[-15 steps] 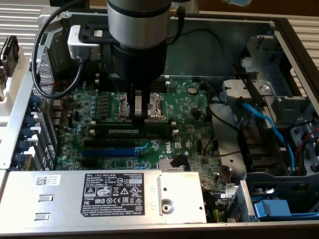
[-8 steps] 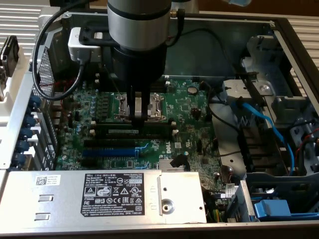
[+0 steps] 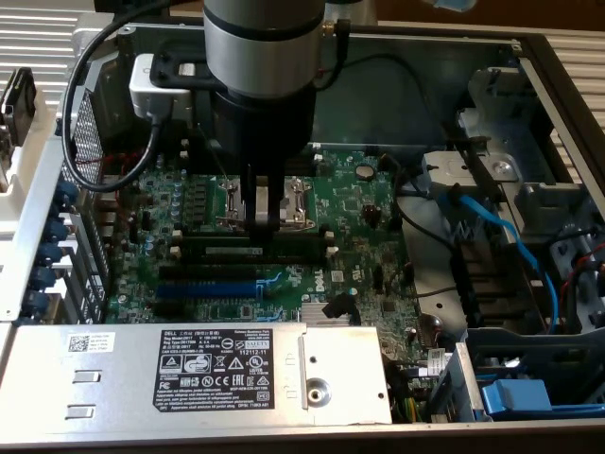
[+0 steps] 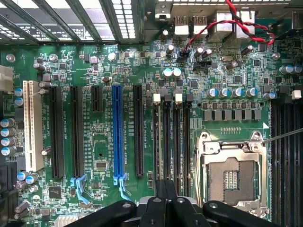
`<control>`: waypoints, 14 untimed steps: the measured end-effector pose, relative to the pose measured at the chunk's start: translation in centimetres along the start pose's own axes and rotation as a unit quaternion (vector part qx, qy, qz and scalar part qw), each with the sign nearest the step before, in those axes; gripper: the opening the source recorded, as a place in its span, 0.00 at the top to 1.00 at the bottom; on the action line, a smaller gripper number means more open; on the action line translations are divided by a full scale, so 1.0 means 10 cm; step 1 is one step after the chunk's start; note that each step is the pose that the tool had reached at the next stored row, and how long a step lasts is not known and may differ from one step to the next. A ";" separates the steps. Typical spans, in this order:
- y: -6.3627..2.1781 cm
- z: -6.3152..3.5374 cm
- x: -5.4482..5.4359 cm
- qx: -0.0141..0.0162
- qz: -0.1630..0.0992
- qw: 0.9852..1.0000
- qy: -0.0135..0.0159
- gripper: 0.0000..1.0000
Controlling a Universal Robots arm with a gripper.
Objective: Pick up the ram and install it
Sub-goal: 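Press down the ram until it locks into place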
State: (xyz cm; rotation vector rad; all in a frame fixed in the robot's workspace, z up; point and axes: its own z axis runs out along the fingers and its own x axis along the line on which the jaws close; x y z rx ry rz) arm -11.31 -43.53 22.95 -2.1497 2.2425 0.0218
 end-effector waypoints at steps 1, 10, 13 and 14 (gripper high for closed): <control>0.000 0.002 0.00 0.000 0.000 1.000 0.000 0.90; 0.001 0.030 0.00 0.000 0.000 1.000 0.000 0.90; 0.001 0.034 0.00 0.000 0.000 1.000 0.000 0.90; 0.001 0.034 0.00 0.000 0.000 1.000 0.000 0.90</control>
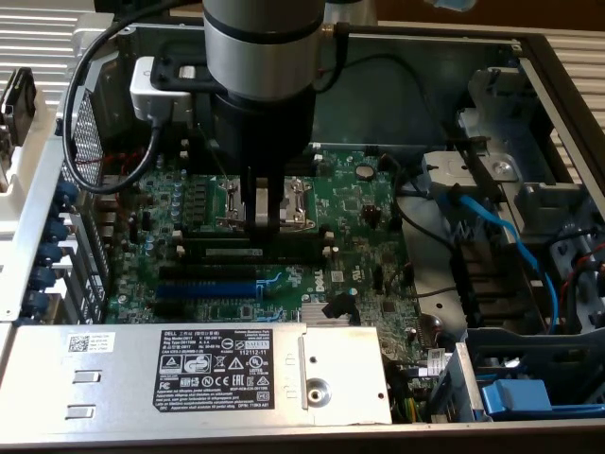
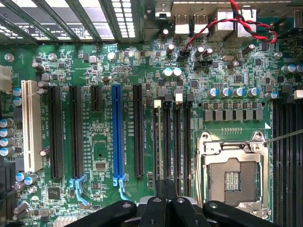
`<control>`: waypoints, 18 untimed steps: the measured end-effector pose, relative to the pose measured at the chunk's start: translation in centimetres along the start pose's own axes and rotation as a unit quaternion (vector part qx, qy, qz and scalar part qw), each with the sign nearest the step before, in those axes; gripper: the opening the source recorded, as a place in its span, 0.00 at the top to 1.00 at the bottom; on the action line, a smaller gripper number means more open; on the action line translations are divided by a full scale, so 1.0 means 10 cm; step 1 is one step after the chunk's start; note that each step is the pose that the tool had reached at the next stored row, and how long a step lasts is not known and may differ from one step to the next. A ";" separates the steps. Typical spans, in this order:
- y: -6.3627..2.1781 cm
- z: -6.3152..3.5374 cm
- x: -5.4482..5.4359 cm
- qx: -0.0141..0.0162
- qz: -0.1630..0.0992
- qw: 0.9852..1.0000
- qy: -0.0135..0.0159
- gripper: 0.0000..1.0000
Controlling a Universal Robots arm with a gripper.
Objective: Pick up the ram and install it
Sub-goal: 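Press down the ram until it locks into place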
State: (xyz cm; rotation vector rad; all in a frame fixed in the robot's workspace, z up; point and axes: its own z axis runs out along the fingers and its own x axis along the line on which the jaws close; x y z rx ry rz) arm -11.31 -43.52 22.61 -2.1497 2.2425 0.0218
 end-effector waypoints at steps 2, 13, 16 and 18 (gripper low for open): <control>0.000 -0.010 0.00 0.000 0.000 1.000 0.000 0.90; -0.003 -0.264 -0.01 0.000 0.000 1.000 0.000 0.90; -0.004 -0.271 -0.01 0.000 0.000 1.000 0.000 0.90; -0.004 -0.271 -0.01 0.000 0.000 1.000 0.000 0.90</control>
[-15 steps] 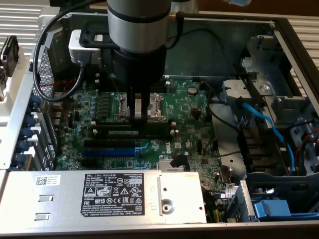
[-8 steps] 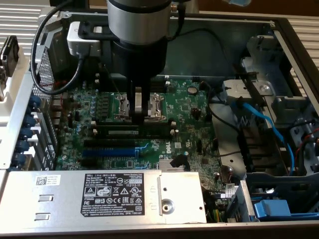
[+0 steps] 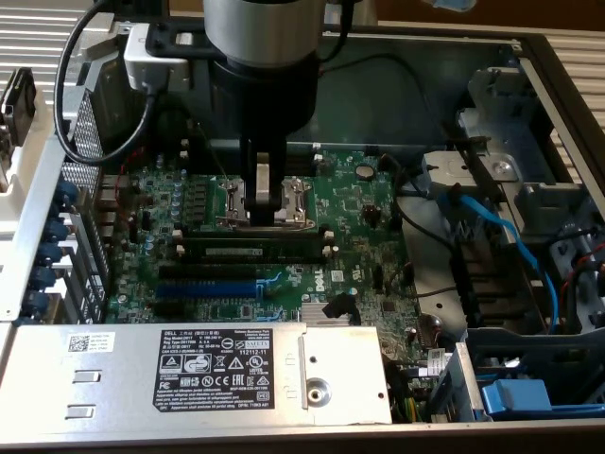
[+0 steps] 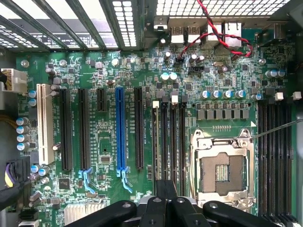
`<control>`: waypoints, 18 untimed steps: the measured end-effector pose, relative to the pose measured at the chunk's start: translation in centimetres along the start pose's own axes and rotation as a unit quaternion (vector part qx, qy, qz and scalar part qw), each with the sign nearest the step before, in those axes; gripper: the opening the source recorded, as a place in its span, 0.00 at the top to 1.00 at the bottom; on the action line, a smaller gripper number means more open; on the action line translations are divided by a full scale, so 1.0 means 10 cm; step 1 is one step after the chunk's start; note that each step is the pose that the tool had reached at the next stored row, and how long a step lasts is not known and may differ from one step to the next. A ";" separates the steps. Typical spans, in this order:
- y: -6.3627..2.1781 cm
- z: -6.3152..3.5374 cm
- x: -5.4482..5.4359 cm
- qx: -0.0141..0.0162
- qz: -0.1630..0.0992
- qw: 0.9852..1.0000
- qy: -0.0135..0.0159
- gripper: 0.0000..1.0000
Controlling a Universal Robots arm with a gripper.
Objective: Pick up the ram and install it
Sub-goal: 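Press down the ram until it locks into place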
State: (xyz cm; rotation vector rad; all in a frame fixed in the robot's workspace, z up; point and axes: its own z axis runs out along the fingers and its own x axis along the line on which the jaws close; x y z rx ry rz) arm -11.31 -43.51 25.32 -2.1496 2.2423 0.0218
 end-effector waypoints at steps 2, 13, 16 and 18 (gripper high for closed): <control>0.000 0.000 0.00 0.000 0.000 1.000 0.000 0.90; 0.000 0.000 0.00 0.002 0.054 0.999 0.001 0.90; 0.000 0.000 0.00 0.003 0.077 0.997 0.001 0.90; 0.000 0.000 0.00 0.003 0.092 0.996 0.001 0.90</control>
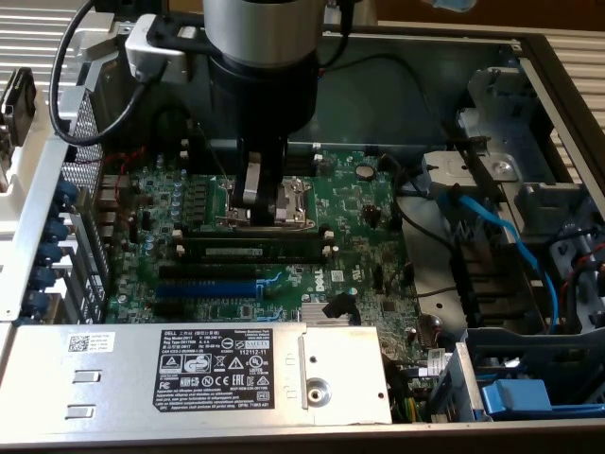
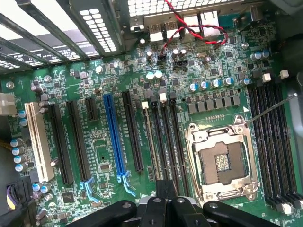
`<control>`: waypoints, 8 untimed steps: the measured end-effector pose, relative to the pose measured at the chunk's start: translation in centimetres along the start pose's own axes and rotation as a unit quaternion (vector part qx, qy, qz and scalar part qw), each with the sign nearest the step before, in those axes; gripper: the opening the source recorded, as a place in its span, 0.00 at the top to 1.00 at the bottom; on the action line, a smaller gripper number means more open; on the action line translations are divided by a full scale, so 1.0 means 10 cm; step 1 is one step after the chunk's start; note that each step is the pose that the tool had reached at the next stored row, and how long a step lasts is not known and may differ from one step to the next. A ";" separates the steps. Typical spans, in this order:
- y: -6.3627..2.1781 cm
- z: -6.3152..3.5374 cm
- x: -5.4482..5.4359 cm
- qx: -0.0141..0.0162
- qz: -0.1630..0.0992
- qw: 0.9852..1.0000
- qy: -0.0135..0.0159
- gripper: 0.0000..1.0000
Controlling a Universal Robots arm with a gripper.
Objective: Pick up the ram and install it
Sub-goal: 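Press down the ram until it locks into place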
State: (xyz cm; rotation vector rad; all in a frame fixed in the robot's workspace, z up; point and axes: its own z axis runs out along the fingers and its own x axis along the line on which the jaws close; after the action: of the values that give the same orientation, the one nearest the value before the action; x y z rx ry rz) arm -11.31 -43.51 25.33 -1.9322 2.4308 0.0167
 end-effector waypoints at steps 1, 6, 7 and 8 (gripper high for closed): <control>0.000 0.000 0.00 0.000 0.008 1.000 0.000 0.90; 0.000 0.000 0.00 0.002 0.046 0.999 0.001 0.90; 0.000 0.000 0.00 0.002 0.054 0.999 0.001 0.90; 0.000 0.000 0.00 0.002 0.061 0.998 0.001 0.90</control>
State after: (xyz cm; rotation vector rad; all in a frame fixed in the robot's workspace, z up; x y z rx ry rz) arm -11.31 -43.51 25.33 -1.7793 2.5442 0.0132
